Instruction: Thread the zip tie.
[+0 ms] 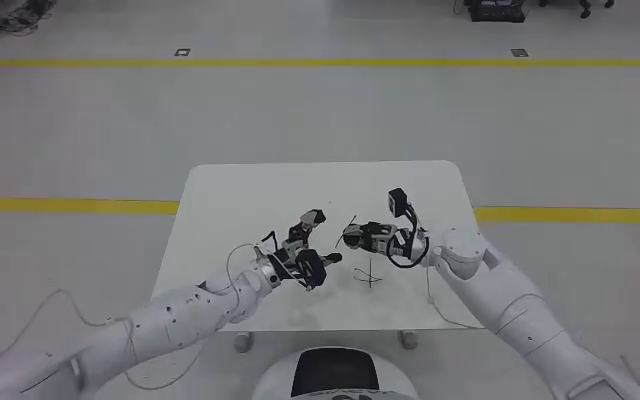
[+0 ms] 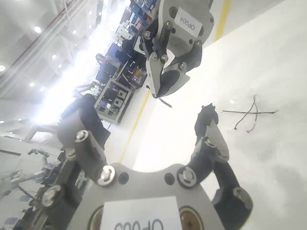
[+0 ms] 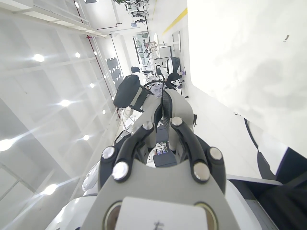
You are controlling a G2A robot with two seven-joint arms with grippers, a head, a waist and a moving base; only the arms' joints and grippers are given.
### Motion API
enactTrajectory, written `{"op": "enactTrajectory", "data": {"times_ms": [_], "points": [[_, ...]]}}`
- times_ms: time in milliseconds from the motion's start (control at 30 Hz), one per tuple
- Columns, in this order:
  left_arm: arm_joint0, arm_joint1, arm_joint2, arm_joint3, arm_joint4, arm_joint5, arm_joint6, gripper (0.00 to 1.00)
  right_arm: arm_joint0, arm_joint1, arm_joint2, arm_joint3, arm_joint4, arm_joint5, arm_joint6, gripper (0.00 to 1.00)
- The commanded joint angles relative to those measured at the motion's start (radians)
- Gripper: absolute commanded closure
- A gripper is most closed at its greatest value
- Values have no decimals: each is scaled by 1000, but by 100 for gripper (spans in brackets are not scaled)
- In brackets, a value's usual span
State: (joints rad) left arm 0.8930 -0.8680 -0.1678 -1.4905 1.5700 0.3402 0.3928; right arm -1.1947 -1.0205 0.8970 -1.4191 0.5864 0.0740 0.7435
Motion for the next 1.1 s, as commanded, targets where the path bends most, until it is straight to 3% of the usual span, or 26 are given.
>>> {"op": "enactTrajectory", "data": {"times_ms": [0,100,267,400,867,900,1067], "points": [[2,0,-2,-1,0,0,1,0,0,0,0,0,0,0,1,100],[-2,-1,-2,5,0,-3,-3,0,-6,-1,-1,-6,-9,-2,-16,100],[-24,5,-2,31,0,-15,40,0,-17,-4,7,-23,-21,15,-36,100],[-27,9,-2,35,0,0,98,0,-25,-7,19,-30,-6,12,-50,100],[-38,8,-2,45,0,-7,87,0,-36,-14,32,-35,6,22,-70,100],[-38,8,-2,45,0,-14,89,9,-36,-15,33,-35,5,25,-71,100],[-46,7,-2,56,0,-42,99,22,-37,-22,37,-32,1,37,-106,100]]}}
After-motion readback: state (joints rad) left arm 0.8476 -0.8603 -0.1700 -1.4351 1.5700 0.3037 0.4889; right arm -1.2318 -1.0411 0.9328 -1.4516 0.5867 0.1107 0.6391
